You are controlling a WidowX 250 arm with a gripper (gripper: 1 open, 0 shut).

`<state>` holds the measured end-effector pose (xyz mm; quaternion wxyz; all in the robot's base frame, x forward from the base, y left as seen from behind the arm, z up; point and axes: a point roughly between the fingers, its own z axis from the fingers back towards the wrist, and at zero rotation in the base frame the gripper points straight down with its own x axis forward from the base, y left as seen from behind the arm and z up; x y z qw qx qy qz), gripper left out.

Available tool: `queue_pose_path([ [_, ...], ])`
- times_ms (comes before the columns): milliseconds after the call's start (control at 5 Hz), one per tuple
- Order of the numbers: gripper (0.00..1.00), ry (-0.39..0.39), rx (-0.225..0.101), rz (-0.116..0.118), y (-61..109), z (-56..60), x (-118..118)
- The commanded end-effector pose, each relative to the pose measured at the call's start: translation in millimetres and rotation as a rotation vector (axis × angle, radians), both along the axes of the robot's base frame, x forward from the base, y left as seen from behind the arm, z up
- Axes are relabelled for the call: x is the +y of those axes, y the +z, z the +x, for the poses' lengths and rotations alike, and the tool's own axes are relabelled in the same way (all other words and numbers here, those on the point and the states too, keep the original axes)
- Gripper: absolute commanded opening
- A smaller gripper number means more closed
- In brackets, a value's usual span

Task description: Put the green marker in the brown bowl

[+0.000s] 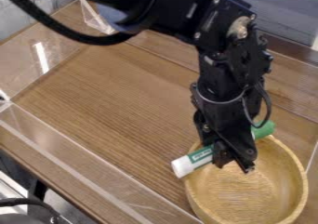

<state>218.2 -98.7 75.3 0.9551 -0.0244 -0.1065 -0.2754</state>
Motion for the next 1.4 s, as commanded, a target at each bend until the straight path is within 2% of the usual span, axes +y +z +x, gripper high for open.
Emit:
queue_pose_path([
  [0,0.0,-0.013,-0.046,-0.037,11.9,1.9,-8],
  [600,0.0,-0.007,-0.03,-0.083,11.6,-1.2,-14],
  [1200,0.0,0.009,-0.017,-0.091,1.5,-1.7,-22],
])
